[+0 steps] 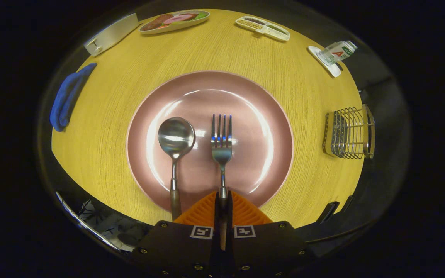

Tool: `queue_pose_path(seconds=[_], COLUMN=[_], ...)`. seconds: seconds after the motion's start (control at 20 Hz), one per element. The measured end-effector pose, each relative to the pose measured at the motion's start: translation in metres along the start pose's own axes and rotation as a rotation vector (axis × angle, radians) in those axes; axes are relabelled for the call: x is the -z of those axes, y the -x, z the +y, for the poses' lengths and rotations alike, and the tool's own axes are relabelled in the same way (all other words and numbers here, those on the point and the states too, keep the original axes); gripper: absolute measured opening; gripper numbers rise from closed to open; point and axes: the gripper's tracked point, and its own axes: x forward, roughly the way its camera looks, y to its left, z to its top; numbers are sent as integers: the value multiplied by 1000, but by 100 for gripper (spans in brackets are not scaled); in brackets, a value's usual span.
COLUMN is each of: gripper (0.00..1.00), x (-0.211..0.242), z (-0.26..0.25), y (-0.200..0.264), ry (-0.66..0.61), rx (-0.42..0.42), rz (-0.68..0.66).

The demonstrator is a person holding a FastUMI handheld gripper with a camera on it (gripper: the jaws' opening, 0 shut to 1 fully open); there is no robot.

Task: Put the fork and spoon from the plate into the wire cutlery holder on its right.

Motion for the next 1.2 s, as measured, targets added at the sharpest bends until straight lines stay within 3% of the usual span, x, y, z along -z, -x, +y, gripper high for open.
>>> queue_pose_path(seconds=[0.65,1.2], gripper=[5,6], x=[-28,-25], z=[-51,-172], y=[81,100], ry=[-131,-358], rx=[168,266], rz=[-65,41])
